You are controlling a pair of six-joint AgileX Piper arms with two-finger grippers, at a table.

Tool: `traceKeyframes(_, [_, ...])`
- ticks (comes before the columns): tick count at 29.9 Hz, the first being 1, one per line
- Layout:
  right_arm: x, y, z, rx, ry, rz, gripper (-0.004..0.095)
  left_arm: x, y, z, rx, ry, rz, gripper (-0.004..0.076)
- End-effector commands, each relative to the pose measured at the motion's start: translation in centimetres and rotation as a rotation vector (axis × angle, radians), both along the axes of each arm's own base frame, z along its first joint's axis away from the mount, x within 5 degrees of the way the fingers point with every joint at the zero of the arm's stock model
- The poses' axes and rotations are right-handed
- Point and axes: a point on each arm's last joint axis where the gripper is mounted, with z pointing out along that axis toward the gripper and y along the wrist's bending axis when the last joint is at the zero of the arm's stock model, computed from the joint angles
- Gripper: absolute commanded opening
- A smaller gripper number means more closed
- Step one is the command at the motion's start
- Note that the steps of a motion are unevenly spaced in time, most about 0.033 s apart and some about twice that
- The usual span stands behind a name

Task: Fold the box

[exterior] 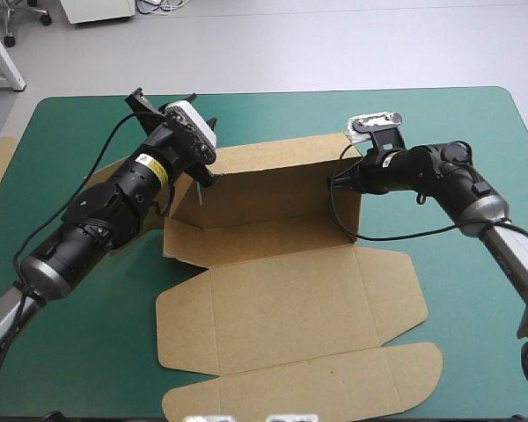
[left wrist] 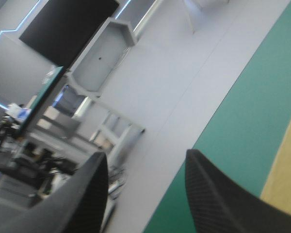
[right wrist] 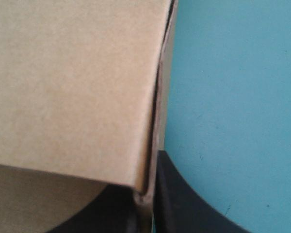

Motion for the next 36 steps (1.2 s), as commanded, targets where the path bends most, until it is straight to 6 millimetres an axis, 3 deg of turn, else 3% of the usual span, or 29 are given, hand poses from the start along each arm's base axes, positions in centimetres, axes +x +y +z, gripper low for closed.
traceKeyframes(1, [-0.4, -0.2, 2.2, 0.029, -0.072, -0.006, -0.0013, -0.5, 1.4, 2.0, 0.285, -0.188, 0.068, 0.0307])
traceKeyframes(6, [-0.4, -0.2, 2.2, 0.021, -0.067, 0.001, -0.0013, -0.1, 2.6, 2.6, 0.605, -0.344, 0.163, 0.0222])
traceKeyframes(16, [-0.6, -0.2, 2.0, -0.004, -0.048, 0.027, -0.0013, 1.8, 9.6, 2.8, 0.702, -0.279, 0.434, 0.0167])
traceKeyframes(21, [-0.7, -0.2, 1.9, -0.017, -0.04, 0.043, -0.0013, 1.8, 14.8, 3.0, 0.435, -0.196, 0.732, 0.0066])
traceKeyframes(26, [-0.5, -0.1, 1.5, -0.024, -0.029, 0.048, -0.0013, 1.1, 19.4, 3.0, 0.435, -0.155, 0.98, 0.0013])
traceKeyframes(29, [-0.4, -0.1, 1.0, -0.039, -0.001, 0.059, -0.0013, 0.4, 21.7, 2.4, 0.163, -0.089, 1.073, 0.0008])
traceKeyframes(31, [-0.3, 0.0, 0.5, -0.052, 0.027, 0.069, -0.0013, 0.0, 22.9, 1.6, -0.021, -0.01, 1.128, 0.0008])
traceKeyframes(36, [-0.2, 0.0, 0.1, -0.06, 0.041, 0.074, -0.0013, 0.0, 24.9, -1.7, -0.148, 0.279, 1.159, 0.0008])
